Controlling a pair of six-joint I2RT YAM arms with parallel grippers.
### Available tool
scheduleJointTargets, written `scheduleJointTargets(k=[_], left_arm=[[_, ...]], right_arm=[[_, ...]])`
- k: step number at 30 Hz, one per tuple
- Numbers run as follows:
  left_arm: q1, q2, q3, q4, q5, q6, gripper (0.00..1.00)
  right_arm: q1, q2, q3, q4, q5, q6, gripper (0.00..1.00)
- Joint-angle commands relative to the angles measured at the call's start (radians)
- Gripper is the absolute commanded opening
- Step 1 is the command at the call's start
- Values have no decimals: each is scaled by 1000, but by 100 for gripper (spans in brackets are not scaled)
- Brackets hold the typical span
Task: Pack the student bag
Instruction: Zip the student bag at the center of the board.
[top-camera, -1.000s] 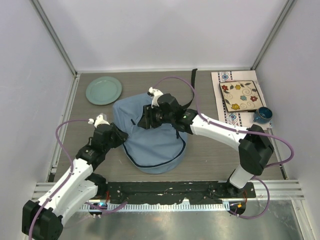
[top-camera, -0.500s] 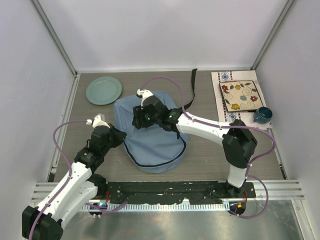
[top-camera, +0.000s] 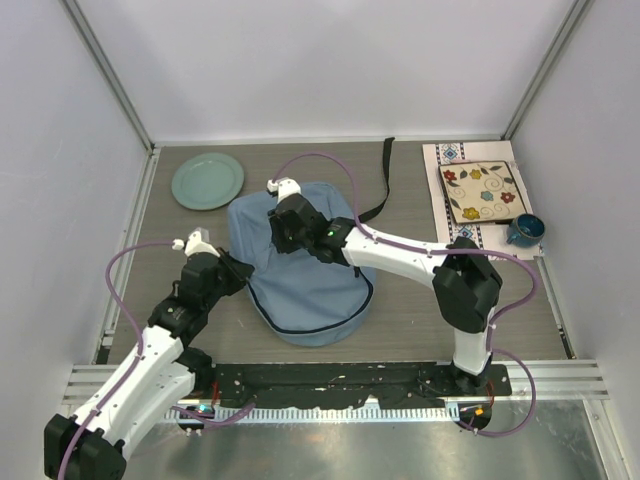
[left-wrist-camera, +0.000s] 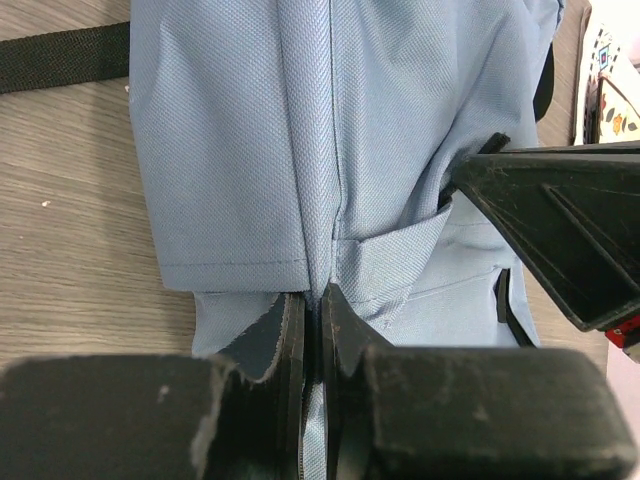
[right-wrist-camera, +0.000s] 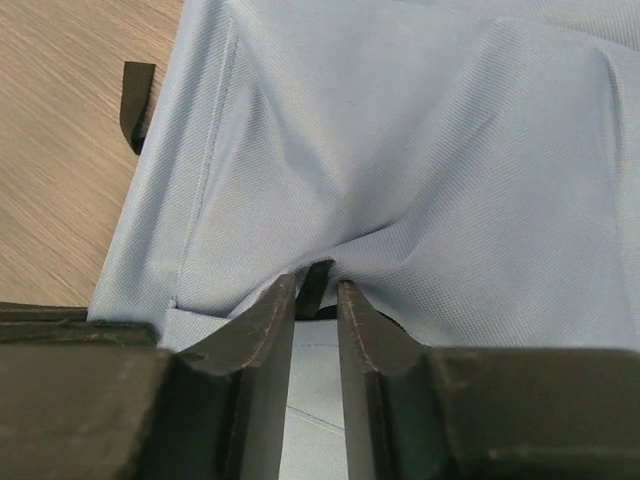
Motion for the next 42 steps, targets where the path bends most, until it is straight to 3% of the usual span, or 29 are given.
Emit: scheduleJointTargets(k=[1,5,15,23,31,33,34,37,42], left_arm=[[3,-15,5,95,34,-5,3],[3,-15,4,95,34,-8,3],[4,-42,31,-4,-26,3,0],[21,-71,31,-75,-50,13,0],[39,-88,34,-110,-44,20,0],[40,-97,37,-97,-24,9,16],[38,-104,42,-88,-1,10,32],[39,-131,97,-106,3,41,53],[38,-115,209,-109,71,177,61]], right_arm=[[7,3,35,33,27,-2,23],[5,-11,1,50,26,16,1],[-14,-72,-83,27,258,10,1],[-108,-178,-232,59,264,42,1],[-163,-229,-265,74,222,39,1],[-162,-244,-272,90,174,39,1],[-159,-246,-272,93,139,44,1],[-139,-256,-277,100,117,52,1],[-128,-256,-277,108,79,64,1]])
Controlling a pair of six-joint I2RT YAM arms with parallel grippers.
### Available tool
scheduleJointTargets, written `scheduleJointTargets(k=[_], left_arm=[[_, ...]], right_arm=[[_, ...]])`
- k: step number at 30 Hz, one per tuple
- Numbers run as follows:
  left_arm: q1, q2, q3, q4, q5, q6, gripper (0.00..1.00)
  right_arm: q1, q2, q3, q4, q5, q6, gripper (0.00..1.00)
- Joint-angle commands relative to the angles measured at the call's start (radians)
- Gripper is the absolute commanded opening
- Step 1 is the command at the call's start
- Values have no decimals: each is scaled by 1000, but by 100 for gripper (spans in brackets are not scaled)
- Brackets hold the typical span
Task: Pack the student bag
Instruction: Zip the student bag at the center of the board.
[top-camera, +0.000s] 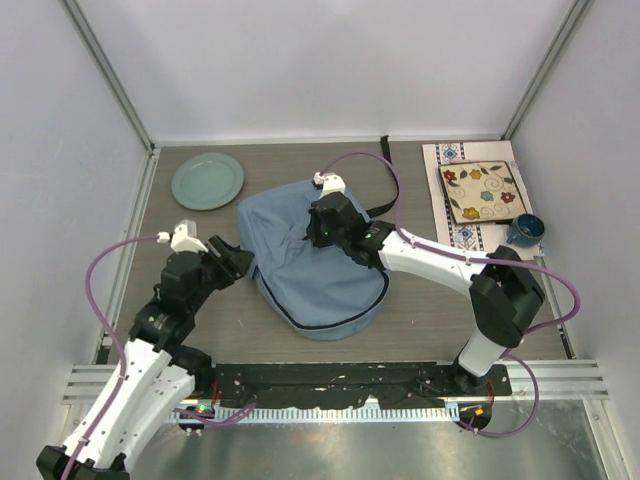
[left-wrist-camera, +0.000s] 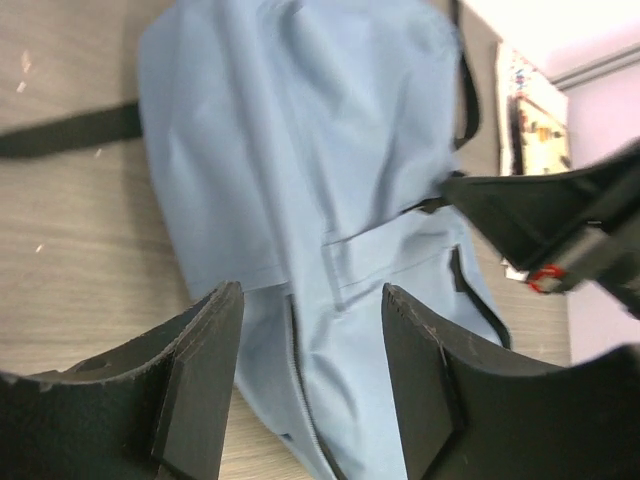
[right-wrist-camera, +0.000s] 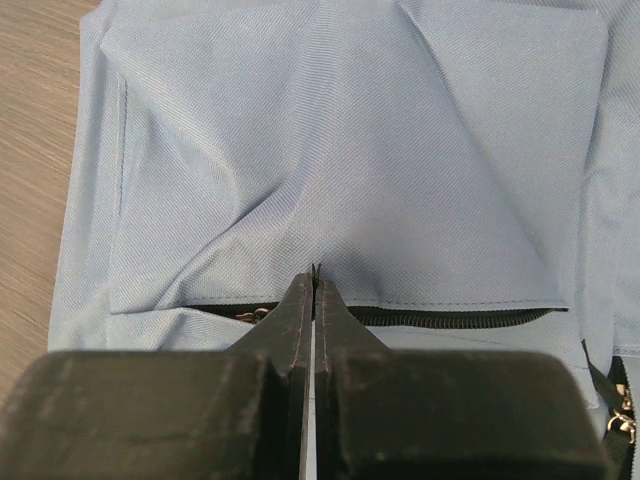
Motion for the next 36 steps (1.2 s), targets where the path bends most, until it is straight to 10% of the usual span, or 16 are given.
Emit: scheduleJointTargets(k=[1,9,36], left_arm=[[5,50,129,19,67,141,61],[-70,283,211,120,257,254,63],[-346,624,364,-39,-233,259,59]], right_arm=[[-5,-44,1,12,37,-17,1],[-6,-44,15,13,24,-14,1],[-6,-67,26,13,-6,-11,1]])
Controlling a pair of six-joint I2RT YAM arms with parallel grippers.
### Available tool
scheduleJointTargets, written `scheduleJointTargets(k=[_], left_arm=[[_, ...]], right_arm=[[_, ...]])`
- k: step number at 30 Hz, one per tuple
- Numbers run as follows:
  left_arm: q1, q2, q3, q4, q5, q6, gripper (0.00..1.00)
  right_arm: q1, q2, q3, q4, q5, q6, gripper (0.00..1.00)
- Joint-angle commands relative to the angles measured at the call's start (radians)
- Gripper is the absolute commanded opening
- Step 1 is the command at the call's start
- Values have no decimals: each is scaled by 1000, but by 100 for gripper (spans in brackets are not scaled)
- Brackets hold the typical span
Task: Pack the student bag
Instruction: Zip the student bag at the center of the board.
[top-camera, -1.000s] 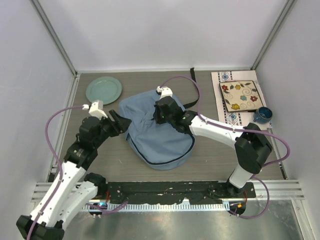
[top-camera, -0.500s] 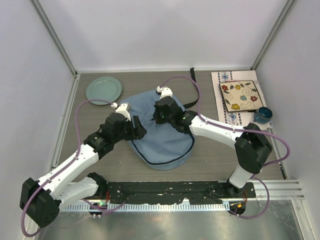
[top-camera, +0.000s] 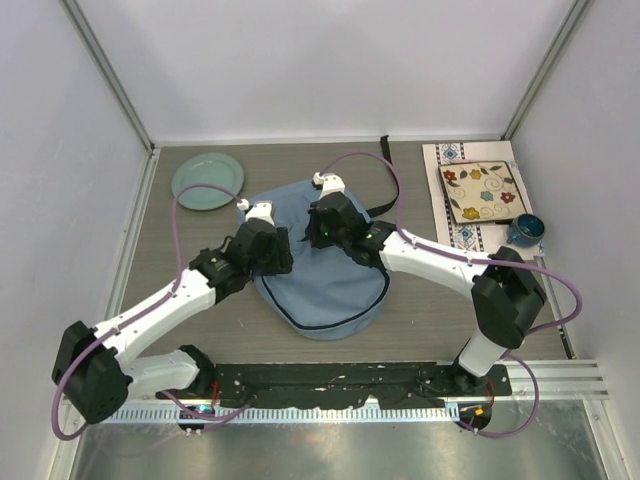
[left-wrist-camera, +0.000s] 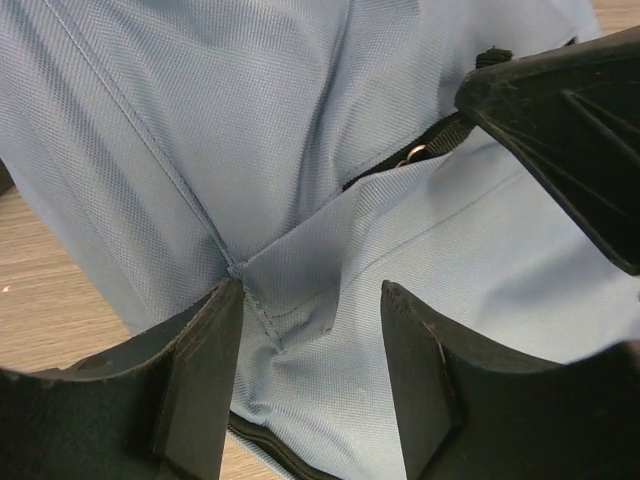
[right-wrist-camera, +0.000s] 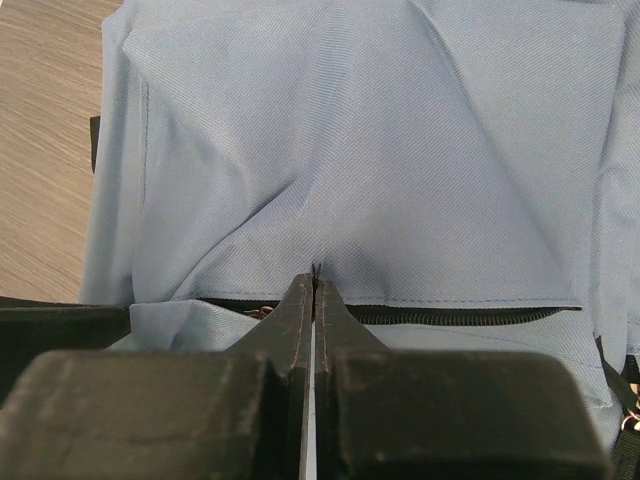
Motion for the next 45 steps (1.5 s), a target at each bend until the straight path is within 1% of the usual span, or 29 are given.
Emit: scheduleJointTargets(k=[1,2,4,5,7,8,11,16,18,22,28,30,32,35,39,41,42,45], left_arm=[[-34,64,88,-32,-114,17,58],[-39,88,96,-49,-125,18,51],[-49,107,108,-55,-139,18,43],[-49,116,110,-53,-145,17,31],[-49,118,106,-47,-156,14,20],[-49,119,105,-43,-157,11,10],[-51,110,97,-33,-167,12,0],[-49,61,57,-27,-193,6,0],[-51,44,38,-35,-203,-1,0],[-45,-11,1,-55,-214,-5,0],[-5,-65,-38,-70,-213,-9,0],[9,-82,-47,-72,-205,-8,0],[27,-102,-55,-69,-197,-3,0],[53,-115,-68,-49,-156,14,0],[58,-97,-68,61,-46,58,0],[58,-68,-41,77,-41,57,0],[58,-33,-29,94,-35,63,0],[59,53,40,103,-7,89,0]], right_arm=[[-3,-58,26,16,12,-11,1],[-3,-60,26,16,12,-13,1],[-3,-60,26,13,12,-16,1],[-3,-60,26,10,14,-16,1],[-3,-61,26,8,15,-16,1],[-3,-60,25,8,17,-17,1],[-1,-58,28,10,18,-16,1],[-12,-44,49,-13,93,-33,1],[-34,-38,62,-28,125,-34,1],[-115,-37,63,-61,158,-50,1],[-179,-100,-32,-61,185,-57,1],[-219,-110,-64,-67,202,-50,1],[-268,-123,-93,-67,187,-34,1],[-291,-147,-122,-65,169,-31,1],[-293,-256,-182,-57,135,-11,1],[-293,-300,-223,-62,130,12,1],[-293,-342,-236,-65,132,21,1],[-293,-388,-289,-64,126,36,2]])
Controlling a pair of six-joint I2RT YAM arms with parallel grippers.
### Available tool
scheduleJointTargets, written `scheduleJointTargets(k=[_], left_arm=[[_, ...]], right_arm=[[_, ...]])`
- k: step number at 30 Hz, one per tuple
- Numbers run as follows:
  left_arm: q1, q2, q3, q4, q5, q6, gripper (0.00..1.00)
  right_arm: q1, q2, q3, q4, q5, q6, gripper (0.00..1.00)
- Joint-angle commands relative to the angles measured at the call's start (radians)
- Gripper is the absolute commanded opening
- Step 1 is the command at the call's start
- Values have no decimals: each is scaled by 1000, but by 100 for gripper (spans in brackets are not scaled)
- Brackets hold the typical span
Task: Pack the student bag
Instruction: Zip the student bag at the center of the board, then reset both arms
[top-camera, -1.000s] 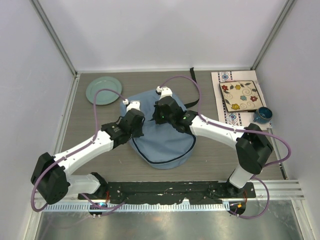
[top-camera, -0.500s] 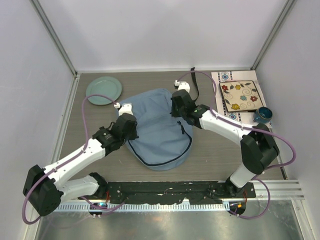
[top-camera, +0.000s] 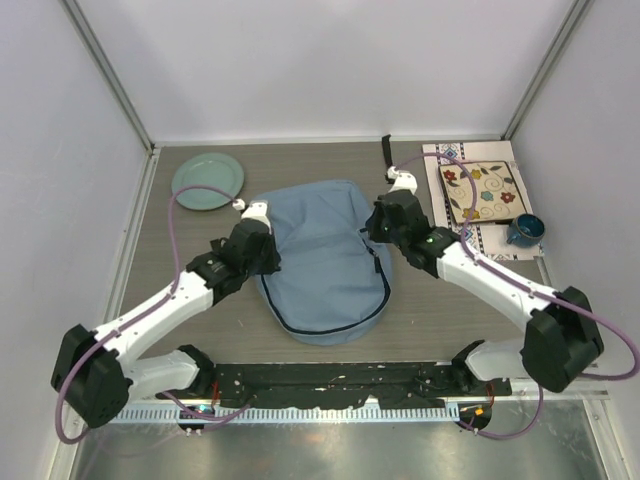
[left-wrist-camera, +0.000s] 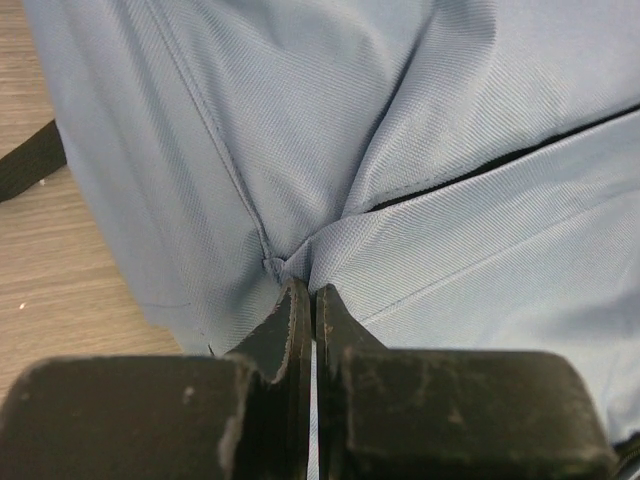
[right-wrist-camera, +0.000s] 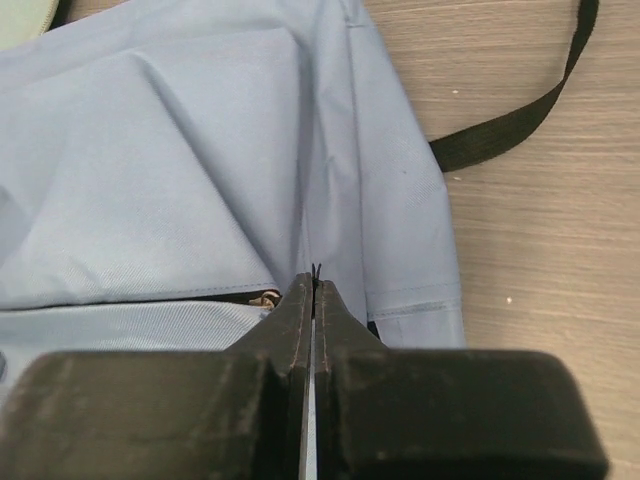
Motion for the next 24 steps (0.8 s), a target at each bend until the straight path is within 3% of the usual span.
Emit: scheduleJointTargets(k=[1,2,3,4,5,6,7,9,18,24], left_arm=[[21,102,130,54,0,58,1],[22,117,150,48,-2,57,6],[25,139,170,16,-8,43,24],[28,141,187,-3,-16,34,47],[28,141,206,-20,-34,25,62],[28,133,207,-35,-39,10,89],[28,101,202,-40,-43,3,98],[30,63,170,-47,-60,-14,100],[31,-195,33,-76,-146,-127,100],[31,-246,-5,-49,-203,-152,100]], right_arm=[[-37,-110,-59,3,94,10,8],[-38,-112,-61,3,78,10,18],[-38,-109,-58,-18,80,8,36],[-38,-112,-53,-34,87,10,47],[-43,-118,-44,-46,116,12,55],[-45,-127,-42,-60,132,12,64],[-49,-144,-44,-73,145,13,69],[-81,-204,-62,-77,146,10,80],[-264,-327,-160,-144,101,30,87],[-396,-272,-213,-121,-123,65,89]])
